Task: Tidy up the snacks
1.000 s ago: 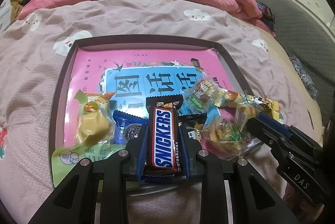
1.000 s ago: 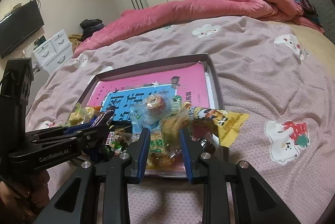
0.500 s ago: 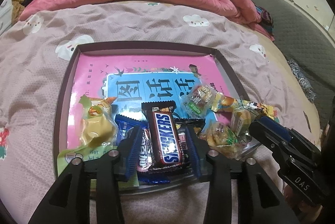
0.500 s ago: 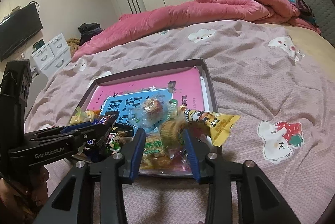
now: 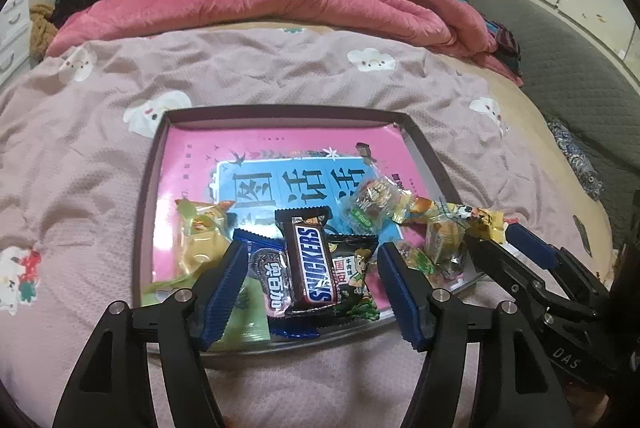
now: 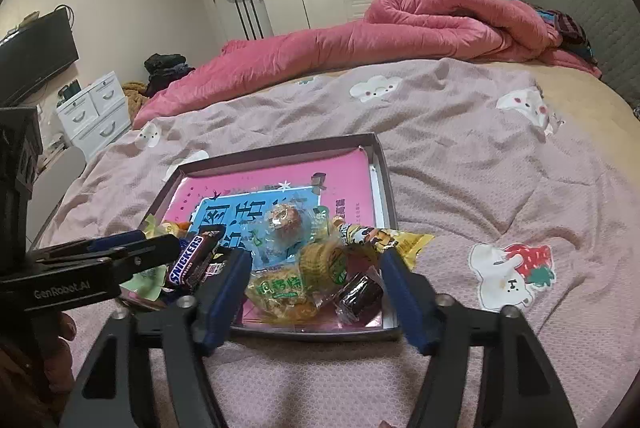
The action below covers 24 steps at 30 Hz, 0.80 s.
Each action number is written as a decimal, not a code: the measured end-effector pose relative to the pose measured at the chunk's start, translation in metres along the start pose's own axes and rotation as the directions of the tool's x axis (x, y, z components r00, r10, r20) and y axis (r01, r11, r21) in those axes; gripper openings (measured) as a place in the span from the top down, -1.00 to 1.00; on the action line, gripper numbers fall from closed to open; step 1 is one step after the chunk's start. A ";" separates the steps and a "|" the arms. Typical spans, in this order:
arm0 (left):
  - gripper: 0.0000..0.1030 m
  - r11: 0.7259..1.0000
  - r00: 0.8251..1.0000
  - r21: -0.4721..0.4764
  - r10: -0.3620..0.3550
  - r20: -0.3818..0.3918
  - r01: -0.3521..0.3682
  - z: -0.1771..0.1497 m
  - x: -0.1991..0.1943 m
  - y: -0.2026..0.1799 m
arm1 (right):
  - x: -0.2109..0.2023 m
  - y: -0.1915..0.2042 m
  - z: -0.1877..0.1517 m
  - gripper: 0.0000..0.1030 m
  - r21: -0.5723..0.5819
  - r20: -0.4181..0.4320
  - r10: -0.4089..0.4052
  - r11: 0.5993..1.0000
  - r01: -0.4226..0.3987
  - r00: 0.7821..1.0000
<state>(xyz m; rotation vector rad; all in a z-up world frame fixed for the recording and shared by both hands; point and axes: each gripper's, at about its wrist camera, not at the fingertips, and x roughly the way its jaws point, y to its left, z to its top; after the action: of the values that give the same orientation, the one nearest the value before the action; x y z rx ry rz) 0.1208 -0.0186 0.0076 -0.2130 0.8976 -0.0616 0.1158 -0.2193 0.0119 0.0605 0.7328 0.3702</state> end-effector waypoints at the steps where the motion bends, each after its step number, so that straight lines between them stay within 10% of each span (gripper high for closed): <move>1: -0.36 1.000 1.000 0.000 0.001 0.005 -0.001 0.000 -0.004 0.000 | -0.002 0.001 0.000 -0.38 -0.003 0.000 -0.003 1.000 0.003 1.000; 24: -0.49 0.997 0.997 0.033 0.070 -0.044 -0.068 -0.050 -0.045 -0.003 | -0.041 0.024 -0.036 -0.73 -0.006 -0.111 -0.001 1.000 0.000 0.994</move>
<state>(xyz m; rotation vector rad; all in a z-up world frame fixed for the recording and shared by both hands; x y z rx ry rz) 0.0536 -0.0234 0.0125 -0.1512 0.9475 -0.0166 0.0565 -0.2137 0.0162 0.0346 0.8415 0.3776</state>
